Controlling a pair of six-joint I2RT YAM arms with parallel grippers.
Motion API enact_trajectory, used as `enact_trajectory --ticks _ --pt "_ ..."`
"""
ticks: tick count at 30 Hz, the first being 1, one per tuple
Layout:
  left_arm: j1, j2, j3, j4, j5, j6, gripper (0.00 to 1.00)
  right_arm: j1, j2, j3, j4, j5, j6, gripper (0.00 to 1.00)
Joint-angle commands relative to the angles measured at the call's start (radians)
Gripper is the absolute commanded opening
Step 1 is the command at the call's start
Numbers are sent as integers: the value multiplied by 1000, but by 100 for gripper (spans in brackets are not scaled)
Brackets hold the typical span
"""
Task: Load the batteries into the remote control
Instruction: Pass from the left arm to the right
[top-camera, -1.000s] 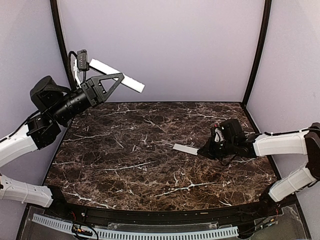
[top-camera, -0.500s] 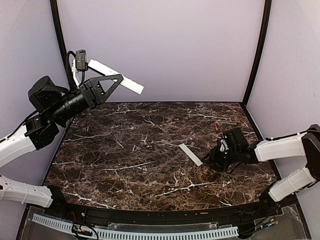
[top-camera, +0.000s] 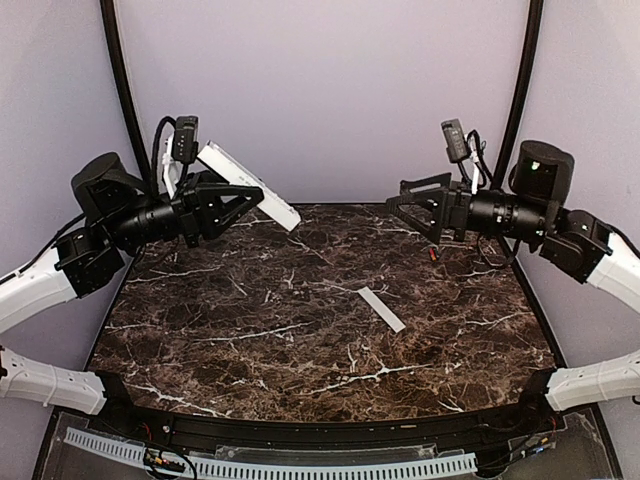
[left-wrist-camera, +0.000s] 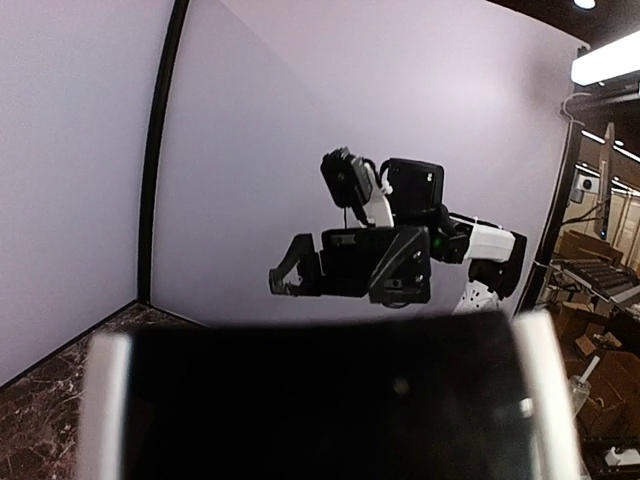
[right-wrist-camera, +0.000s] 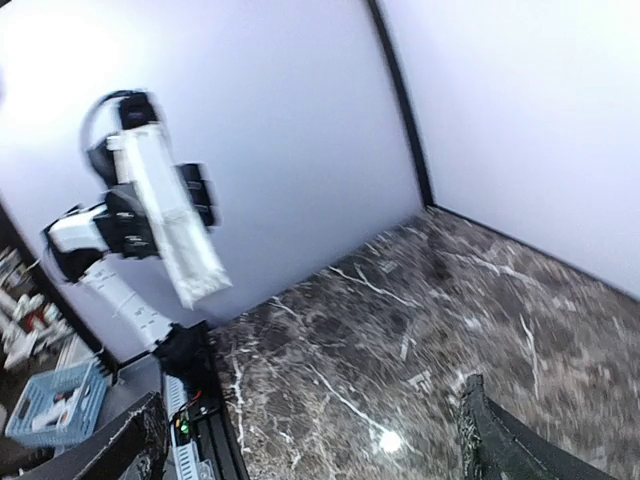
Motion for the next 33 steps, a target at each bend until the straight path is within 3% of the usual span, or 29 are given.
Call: enact_trajectory --ticks 1,6,12,15,18,22,29,33 --pt "-20 -15 -11 15 218 151 0 119 93 123 14 -187 -249 97" --pt "-65 -19 -12 -36 276 246 0 263 244 282 -62 -134 -370 96" --pt "-105 -4 0 -106 272 338 0 345 378 424 -147 -126 -477 91" --pt "-108 1 -2 -110 259 341 0 356 411 453 -165 -146 -491 81" --pt "-110 7 -1 -114 237 343 0 363 422 446 -158 -131 -497 65" --pt "-110 16 6 -112 221 341 0 373 436 448 -163 -114 -501 53" --pt "-113 23 10 -114 172 336 0 385 459 463 -192 -97 -510 49" --pt "-115 24 8 -114 166 332 0 385 462 463 -198 -84 -507 34"
